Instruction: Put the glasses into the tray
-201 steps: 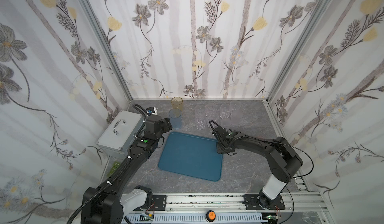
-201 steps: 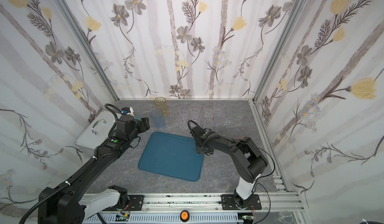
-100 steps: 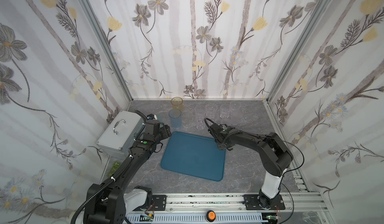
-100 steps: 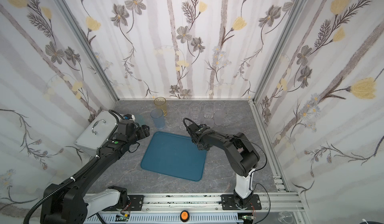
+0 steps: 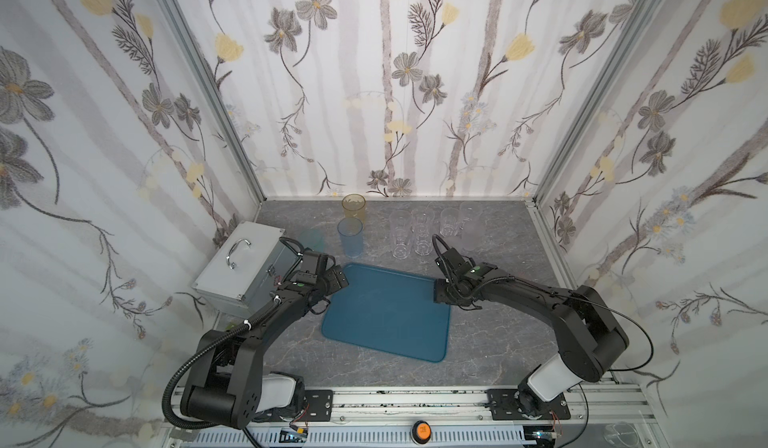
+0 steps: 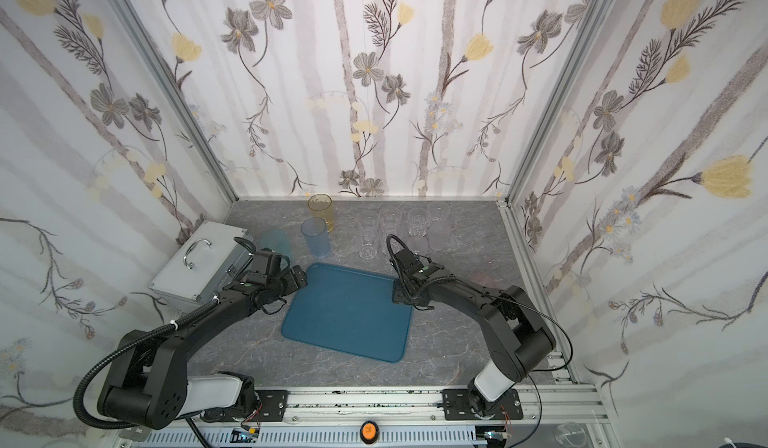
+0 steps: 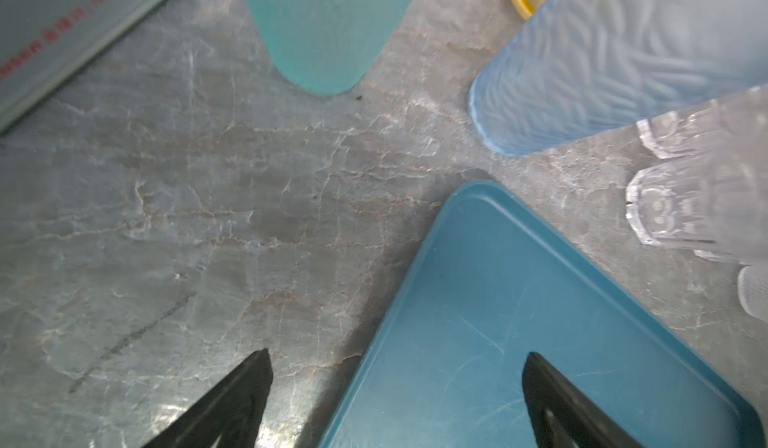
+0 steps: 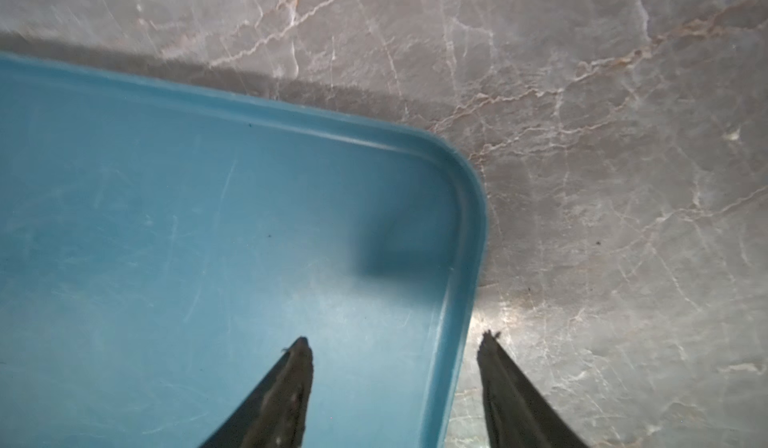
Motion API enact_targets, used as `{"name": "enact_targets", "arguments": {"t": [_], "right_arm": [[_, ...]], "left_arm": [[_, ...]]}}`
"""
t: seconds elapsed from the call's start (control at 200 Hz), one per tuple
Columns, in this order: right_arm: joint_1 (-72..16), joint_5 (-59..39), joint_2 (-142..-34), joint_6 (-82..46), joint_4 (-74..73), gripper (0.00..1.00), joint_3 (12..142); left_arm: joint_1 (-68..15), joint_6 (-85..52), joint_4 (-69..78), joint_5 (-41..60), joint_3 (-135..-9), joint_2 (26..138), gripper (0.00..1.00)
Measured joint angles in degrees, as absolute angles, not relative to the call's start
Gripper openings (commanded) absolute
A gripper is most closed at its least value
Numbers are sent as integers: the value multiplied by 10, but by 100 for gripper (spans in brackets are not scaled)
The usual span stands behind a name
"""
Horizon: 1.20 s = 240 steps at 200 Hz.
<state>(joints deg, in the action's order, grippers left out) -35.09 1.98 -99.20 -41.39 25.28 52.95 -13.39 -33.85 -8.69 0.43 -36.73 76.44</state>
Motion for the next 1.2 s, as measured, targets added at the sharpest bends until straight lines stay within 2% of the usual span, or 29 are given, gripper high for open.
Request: {"name": "enact_targets", "arguments": {"t": [0.195, 0.485, 0.844, 1.039, 1.199], "right_arm": [[-302, -46, -972, -456, 180, 73, 463], [-291, -93, -1040, -452, 128, 73, 505], [-222, -82, -1065, -369, 167, 72, 560], [-209, -60, -1060, -347, 189, 72, 561], [-201, -21, -997, -339, 242, 70, 590]], "left_arm": [[-134, -376, -58, 7, -326, 781, 98], [-184, -407, 49, 4, -272, 775, 95], [-275, -494, 49, 58, -194, 662, 94], [-309, -502, 29, 62, -231, 696, 92], [-312, -488, -52, 74, -288, 686, 95]]}}
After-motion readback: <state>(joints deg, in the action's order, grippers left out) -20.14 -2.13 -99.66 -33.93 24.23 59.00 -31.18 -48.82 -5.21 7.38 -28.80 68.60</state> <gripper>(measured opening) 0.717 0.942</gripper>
